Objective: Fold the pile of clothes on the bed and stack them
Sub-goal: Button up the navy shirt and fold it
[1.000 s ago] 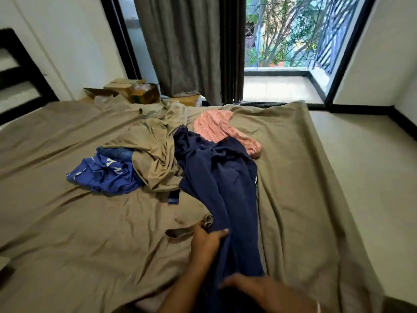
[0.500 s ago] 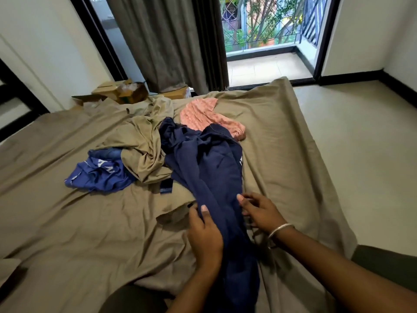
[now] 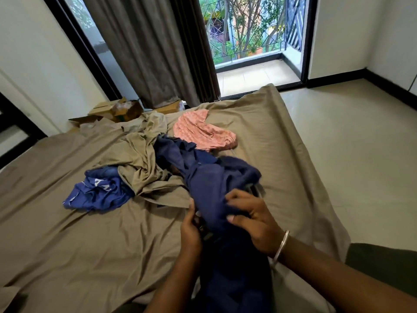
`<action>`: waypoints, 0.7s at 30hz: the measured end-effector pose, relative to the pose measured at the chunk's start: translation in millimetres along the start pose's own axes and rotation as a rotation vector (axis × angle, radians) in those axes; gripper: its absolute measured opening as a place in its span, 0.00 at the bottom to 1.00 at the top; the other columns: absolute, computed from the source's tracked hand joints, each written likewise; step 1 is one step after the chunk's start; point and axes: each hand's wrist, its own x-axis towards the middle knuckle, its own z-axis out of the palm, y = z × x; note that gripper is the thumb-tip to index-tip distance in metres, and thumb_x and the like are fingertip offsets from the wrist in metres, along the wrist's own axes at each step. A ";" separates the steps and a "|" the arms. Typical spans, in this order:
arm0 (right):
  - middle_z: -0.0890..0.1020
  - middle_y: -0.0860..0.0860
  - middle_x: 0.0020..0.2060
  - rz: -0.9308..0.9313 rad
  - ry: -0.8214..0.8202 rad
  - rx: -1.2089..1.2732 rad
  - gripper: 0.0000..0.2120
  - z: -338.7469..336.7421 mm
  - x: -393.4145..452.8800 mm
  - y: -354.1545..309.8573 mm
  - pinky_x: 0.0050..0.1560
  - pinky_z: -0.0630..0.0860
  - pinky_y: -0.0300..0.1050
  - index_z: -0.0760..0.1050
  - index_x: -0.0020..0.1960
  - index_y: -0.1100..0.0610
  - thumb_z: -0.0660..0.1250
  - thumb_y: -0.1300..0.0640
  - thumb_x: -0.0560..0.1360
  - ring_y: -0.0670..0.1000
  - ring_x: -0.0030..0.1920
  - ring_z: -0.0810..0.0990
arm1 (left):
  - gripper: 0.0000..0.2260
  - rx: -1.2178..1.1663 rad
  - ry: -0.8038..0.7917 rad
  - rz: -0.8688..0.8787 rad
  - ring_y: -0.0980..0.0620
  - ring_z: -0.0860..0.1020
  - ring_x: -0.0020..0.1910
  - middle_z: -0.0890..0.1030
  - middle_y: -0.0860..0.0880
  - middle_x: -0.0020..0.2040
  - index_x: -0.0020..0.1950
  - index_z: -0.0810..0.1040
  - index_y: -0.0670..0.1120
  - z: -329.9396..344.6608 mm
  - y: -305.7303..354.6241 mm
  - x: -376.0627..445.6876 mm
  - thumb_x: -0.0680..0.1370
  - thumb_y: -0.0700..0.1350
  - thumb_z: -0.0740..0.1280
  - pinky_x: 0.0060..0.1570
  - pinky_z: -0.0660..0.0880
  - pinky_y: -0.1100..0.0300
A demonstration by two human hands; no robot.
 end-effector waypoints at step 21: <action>0.86 0.58 0.44 0.949 0.414 0.079 0.05 -13.9 -9.4 76.6 0.55 0.79 0.61 0.83 0.46 0.57 0.74 0.64 0.70 0.59 0.47 0.84 | 0.18 1.131 -0.209 0.533 0.58 0.69 0.27 0.71 0.55 0.26 0.32 0.70 0.48 -10.6 -21.5 -40.3 0.74 0.60 0.66 0.31 0.65 0.54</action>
